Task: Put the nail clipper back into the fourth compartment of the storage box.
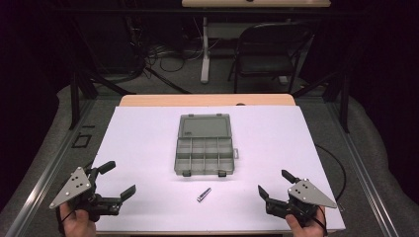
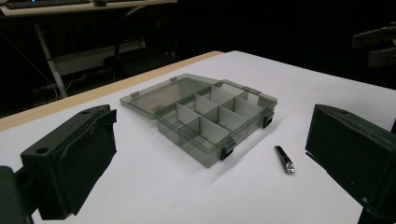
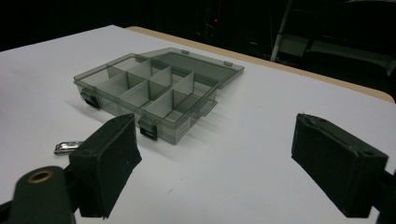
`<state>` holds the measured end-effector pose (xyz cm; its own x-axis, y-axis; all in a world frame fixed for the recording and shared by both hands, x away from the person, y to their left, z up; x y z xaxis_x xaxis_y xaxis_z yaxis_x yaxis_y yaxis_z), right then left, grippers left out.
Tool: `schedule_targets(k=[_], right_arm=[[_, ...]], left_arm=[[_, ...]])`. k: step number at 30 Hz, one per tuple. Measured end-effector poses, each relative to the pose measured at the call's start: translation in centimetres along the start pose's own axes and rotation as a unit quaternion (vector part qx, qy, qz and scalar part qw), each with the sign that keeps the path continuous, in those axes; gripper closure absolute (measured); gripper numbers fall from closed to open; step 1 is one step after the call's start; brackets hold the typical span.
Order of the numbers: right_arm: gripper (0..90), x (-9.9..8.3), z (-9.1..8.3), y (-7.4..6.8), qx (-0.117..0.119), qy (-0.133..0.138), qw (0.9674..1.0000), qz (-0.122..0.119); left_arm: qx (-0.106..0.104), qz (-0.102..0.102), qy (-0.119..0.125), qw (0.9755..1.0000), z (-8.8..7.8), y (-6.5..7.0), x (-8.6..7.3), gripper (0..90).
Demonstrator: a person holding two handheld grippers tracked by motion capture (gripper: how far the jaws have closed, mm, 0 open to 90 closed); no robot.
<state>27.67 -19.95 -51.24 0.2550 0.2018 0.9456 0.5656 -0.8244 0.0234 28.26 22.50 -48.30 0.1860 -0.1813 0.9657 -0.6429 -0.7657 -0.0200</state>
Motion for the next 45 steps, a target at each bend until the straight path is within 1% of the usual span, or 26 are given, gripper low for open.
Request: schedule_targets(k=[1,3,4,7,11,12,13,14,15,17,20,22,23,25,28,29,31,35,40,44,45], right_arm=[[14.3,-0.1,0.0,-0.1,0.002,-0.004,1.0,-0.001],[14.3,0.0,0.1,-0.1,0.002,-0.001,1.0,-0.001],[14.3,0.0,0.1,-0.1,0.004,-0.005,1.0,-0.001],[14.3,0.1,0.1,-0.2,0.003,0.0,1.0,0.001],[14.3,0.3,0.2,-0.3,0.007,-0.003,1.0,0.003],[14.3,0.4,0.2,-0.4,0.011,-0.003,0.9999,0.005],[14.3,0.5,0.3,-0.6,0.022,-0.005,0.9997,0.009],[14.3,0.4,0.3,-0.7,0.025,-0.009,0.9996,0.008],[14.3,0.5,0.4,-0.7,0.024,-0.006,0.9997,0.008],[14.3,0.6,0.6,-0.7,0.024,-0.008,0.9997,0.004],[14.3,0.8,0.7,-0.9,0.026,-0.012,0.9996,0.0],[14.3,0.8,0.8,-0.9,0.027,-0.014,0.9995,-0.001],[14.4,0.9,0.9,-1.1,0.032,-0.019,0.9993,0.001],[14.4,1.0,1.1,-1.2,0.033,-0.02,0.9993,-0.002],[14.4,1.1,1.3,-1.4,0.039,-0.025,0.9989,-0.003],[14.4,1.3,1.6,-1.6,0.043,-0.026,0.9987,-0.007],[14.4,1.3,1.7,-1.8,0.046,-0.028,0.9985,-0.008],[14.4,1.4,2.3,-2.5,0.056,-0.041,0.9973,-0.023],[14.4,1.4,2.9,-3.0,0.065,-0.051,0.9962,-0.028],[14.4,1.7,3.2,-3.3,0.07,-0.051,0.9957,-0.032],[14.4,1.9,3.5,-3.6,0.075,-0.051,0.9953,-0.035]], left_arm=[[-0.002,0.0,0.0,1.0,0.0,0.0,0.0,1.4],[-0.004,0.0,-0.001,1.0,0.0,0.1,0.0,1.4],[-0.005,-0.001,-0.001,1.0,0.0,0.0,0.0,1.4],[-0.007,-0.002,-0.002,1.0,0.0,0.0,0.0,1.4],[-0.006,-0.003,-0.001,1.0,0.0,0.1,0.1,1.4],[-0.004,-0.003,-0.004,1.0,0.0,0.0,0.1,1.4],[-0.006,-0.004,-0.006,1.0,0.0,0.0,0.0,1.4],[-0.006,-0.002,-0.011,0.9999,0.1,0.0,-0.1,1.4],[-0.004,-0.002,-0.012,0.9999,0.1,0.0,-0.2,1.4],[-0.008,-0.003,-0.011,0.9999,0.0,0.0,-0.2,1.4],[-0.008,-0.009,-0.011,0.9999,0.0,-0.1,0.0,1.5],[-0.008,-0.01,-0.011,0.9999,0.0,-0.1,0.1,1.5],[-0.007,-0.01,-0.012,0.9999,0.0,-0.1,0.1,1.5],[-0.006,-0.012,-0.011,0.9999,0.0,-0.1,0.1,1.5],[-0.005,-0.008,-0.017,0.9998,0.0,-0.2,0.0,1.5],[-0.004,-0.008,-0.018,0.9998,0.0,-0.2,-0.1,1.5],[-0.005,-0.008,-0.018,0.9998,0.1,-0.1,-0.1,1.5],[-0.008,-0.01,-0.019,0.9997,0.1,0.0,-0.1,1.5],[-0.008,-0.01,-0.021,0.9997,0.1,-0.1,-0.1,1.6],[-0.008,-0.012,-0.021,0.9997,0.1,0.0,-0.1,1.6],[-0.008,-0.012,-0.021,0.9997,0.1,0.0,-0.1,1.6]])
Point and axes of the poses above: each handheld gripper's, and its own axes: z roughly forward along the jaws, x roughly out of its top, y roughly to its right, the point moved 8 cm from there along z, roughly forward along the jaws, and after that the axes turned 6 degrees about x, right-handed, at the moved point
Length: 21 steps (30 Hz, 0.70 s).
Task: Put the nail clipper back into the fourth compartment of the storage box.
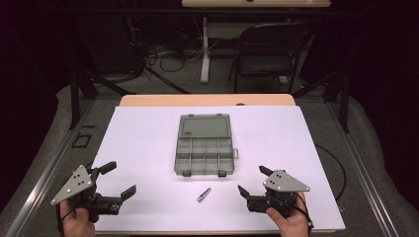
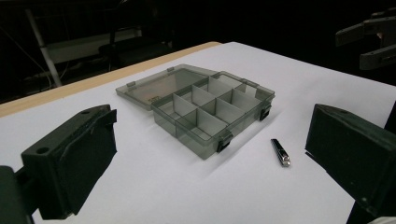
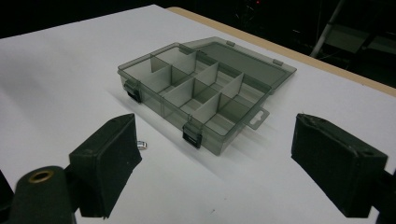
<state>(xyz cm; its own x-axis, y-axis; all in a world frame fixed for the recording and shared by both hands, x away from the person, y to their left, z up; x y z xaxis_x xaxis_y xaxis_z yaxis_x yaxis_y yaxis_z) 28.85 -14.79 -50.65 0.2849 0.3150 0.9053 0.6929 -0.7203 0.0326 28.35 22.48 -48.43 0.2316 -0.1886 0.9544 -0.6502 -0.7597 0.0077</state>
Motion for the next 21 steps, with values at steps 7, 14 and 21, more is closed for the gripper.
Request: schedule_targets(k=[7,14,21], right_arm=[[14.5,0.7,0.9,-0.6,0.017,-0.015,0.9996,-0.014],[14.9,1.1,1.7,-1.0,0.032,-0.031,0.9987,-0.023],[14.8,1.8,2.7,-1.2,0.046,-0.042,0.9977,-0.025]], left_arm=[[-0.001,0.002,0.0,1.0,-0.1,0.0,0.1,1.6],[-0.003,0.0,-0.002,1.0,-0.1,0.0,0.0,2.6],[0.0,-0.002,-0.002,1.0,-0.2,-0.2,0.1,3.8]])
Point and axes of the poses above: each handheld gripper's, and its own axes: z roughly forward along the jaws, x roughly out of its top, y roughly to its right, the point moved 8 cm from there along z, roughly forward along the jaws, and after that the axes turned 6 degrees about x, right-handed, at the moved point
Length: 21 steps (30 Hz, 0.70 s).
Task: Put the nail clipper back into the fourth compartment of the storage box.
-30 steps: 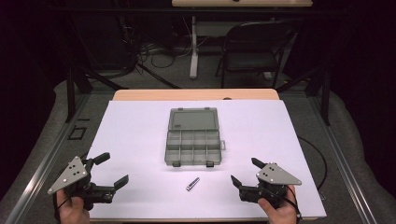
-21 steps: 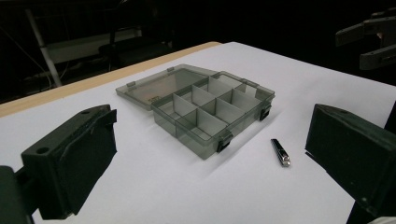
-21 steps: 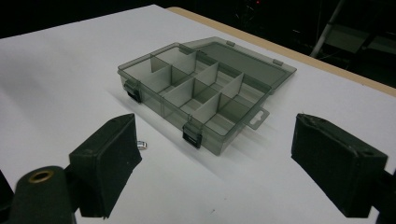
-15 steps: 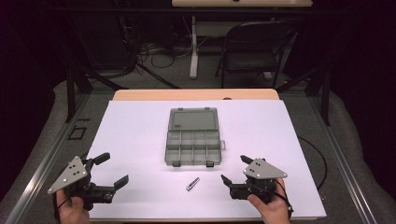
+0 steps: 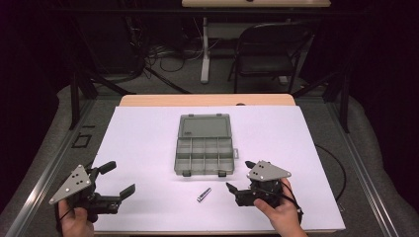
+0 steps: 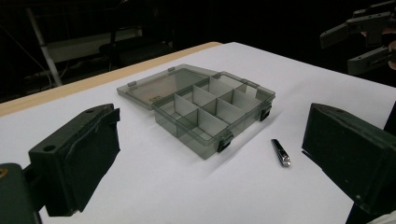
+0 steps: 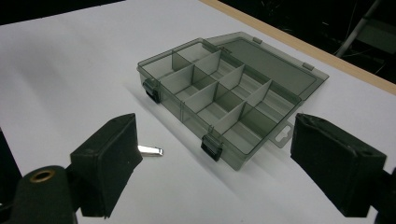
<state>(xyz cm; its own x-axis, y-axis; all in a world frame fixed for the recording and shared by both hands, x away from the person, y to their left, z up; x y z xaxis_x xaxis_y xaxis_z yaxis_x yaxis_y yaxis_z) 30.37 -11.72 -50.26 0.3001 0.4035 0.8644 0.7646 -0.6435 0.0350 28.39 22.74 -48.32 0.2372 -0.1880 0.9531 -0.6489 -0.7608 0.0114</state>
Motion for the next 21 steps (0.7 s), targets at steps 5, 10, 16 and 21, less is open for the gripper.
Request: schedule_targets(k=[5,10,16,21], right_arm=[[14.3,0.2,0.7,-0.1,0.012,-0.014,0.9998,-0.006],[14.2,0.3,1.3,-0.1,0.018,-0.026,0.9995,-0.011],[13.1,0.6,1.7,0.0,0.026,-0.034,0.9989,-0.018],[10.8,0.9,2.3,0.0,0.031,-0.05,0.998,-0.023]], left_arm=[[0.0,0.001,0.0,1.0,0.0,0.0,0.0,4.0],[-0.001,-0.002,-0.001,1.0,-0.1,-0.1,0.0,4.8],[0.0,-0.004,-0.001,1.0,-0.1,-0.1,0.1,5.1],[-0.002,-0.004,-0.002,1.0,0.0,0.0,0.1,6.0]])
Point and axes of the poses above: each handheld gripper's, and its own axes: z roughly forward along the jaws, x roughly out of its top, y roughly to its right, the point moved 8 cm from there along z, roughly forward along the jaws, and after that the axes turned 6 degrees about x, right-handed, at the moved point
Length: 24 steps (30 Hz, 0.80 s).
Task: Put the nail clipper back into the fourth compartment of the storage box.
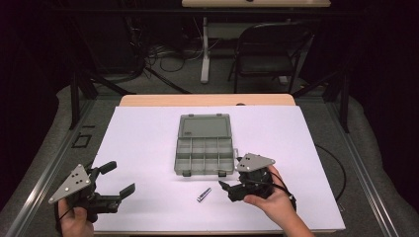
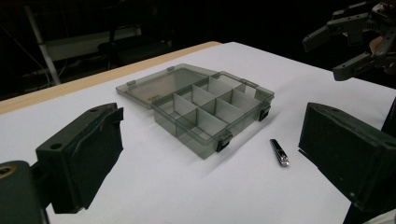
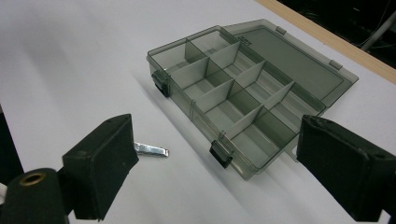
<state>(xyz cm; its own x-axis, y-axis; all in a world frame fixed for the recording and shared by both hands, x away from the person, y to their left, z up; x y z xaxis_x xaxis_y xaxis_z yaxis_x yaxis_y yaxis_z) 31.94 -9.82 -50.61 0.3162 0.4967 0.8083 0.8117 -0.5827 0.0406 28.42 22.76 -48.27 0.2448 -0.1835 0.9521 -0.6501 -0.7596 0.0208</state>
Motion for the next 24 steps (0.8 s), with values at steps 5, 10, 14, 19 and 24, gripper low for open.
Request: schedule_targets(k=[5,10,14,19,24], right_arm=[[9.3,0.3,0.6,-0.1,0.003,-0.005,1.0,0.002],[8.8,0.7,1.6,-0.4,0.008,-0.018,0.9998,-0.004],[11.5,0.6,2.3,-0.6,0.017,-0.032,0.9993,-0.012],[15.9,0.5,3.1,-0.9,0.034,-0.046,0.9982,-0.018],[17.3,0.7,3.8,-1.3,0.045,-0.052,0.9972,-0.029]], left_arm=[[0.0,-0.001,0.001,1.0,-0.1,0.0,0.0,6.4],[0.001,-0.003,0.002,1.0,-0.1,0.0,0.0,6.5],[0.0,-0.001,-0.002,1.0,0.0,0.0,-0.1,6.5],[-0.001,-0.002,-0.002,1.0,0.0,0.0,-0.1,6.6],[0.001,-0.002,-0.004,1.0,0.0,0.0,-0.1,6.8]])
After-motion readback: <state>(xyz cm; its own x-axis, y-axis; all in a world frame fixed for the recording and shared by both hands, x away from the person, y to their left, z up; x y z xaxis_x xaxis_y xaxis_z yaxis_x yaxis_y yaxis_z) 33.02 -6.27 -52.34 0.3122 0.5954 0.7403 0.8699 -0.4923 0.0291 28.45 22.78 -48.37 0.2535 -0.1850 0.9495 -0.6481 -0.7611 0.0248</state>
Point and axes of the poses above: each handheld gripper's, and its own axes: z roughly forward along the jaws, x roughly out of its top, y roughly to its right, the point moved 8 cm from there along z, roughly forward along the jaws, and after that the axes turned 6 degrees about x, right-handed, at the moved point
